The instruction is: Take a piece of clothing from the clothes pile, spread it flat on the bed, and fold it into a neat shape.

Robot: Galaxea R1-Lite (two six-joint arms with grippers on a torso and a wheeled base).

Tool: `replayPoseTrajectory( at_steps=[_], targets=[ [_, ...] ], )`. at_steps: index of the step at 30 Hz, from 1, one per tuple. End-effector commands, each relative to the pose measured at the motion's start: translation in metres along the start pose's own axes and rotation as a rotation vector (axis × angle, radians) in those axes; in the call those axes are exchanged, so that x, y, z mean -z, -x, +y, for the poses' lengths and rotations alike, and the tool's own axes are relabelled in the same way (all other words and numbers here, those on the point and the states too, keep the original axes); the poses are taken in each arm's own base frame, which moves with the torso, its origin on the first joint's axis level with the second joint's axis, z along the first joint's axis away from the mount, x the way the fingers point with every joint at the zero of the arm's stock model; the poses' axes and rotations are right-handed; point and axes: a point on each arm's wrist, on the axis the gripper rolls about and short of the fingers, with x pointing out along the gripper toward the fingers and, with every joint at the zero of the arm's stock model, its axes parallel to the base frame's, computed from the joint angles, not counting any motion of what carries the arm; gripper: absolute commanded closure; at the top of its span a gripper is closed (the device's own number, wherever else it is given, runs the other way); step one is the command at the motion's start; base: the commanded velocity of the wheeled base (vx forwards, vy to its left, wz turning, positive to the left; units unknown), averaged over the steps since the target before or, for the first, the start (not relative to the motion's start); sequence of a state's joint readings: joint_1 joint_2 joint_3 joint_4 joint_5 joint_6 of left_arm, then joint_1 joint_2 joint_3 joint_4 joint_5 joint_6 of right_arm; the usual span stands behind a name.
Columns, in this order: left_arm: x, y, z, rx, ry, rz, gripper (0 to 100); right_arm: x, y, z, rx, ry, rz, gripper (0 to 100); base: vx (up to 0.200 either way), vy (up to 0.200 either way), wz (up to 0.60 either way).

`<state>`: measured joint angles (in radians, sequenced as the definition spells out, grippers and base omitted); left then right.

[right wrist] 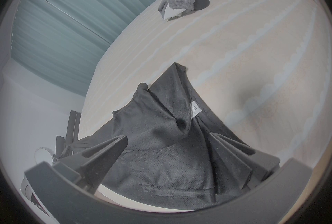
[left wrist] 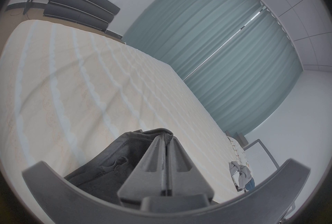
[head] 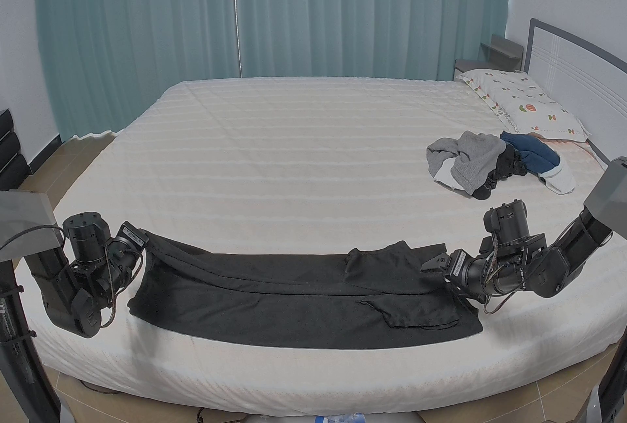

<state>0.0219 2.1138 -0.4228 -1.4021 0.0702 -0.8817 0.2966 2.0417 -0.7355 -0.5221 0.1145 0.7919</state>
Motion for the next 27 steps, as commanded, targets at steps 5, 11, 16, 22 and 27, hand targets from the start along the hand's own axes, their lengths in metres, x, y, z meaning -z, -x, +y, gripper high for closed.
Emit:
replayPoseTrajectory(
  at_steps=[5,11,16,22,27],
  targets=[
    [0.001,-0.001,0.001,-0.007,-0.002,0.006,100,0.008,-0.012,0.003,0.004,-0.026,0.030,100,0.000,0.000,0.00],
    [0.003,-0.002,0.002,-0.008,-0.003,0.009,100,0.007,-0.021,0.002,0.013,-0.035,0.034,100,0.000,0.000,0.00],
    [0.002,-0.004,0.000,0.001,-0.003,0.005,100,-0.001,-0.025,0.006,-0.001,-0.039,-0.002,100,0.000,0.000,0.00],
    [0.001,-0.006,-0.002,0.009,-0.002,-0.002,100,-0.005,-0.020,0.014,-0.042,-0.073,-0.072,100,0.000,0.000,0.00],
    [-0.005,-0.011,-0.007,0.034,0.004,-0.032,100,-0.013,-0.020,0.017,-0.062,-0.088,-0.114,100,0.000,0.000,0.00]
  ],
)
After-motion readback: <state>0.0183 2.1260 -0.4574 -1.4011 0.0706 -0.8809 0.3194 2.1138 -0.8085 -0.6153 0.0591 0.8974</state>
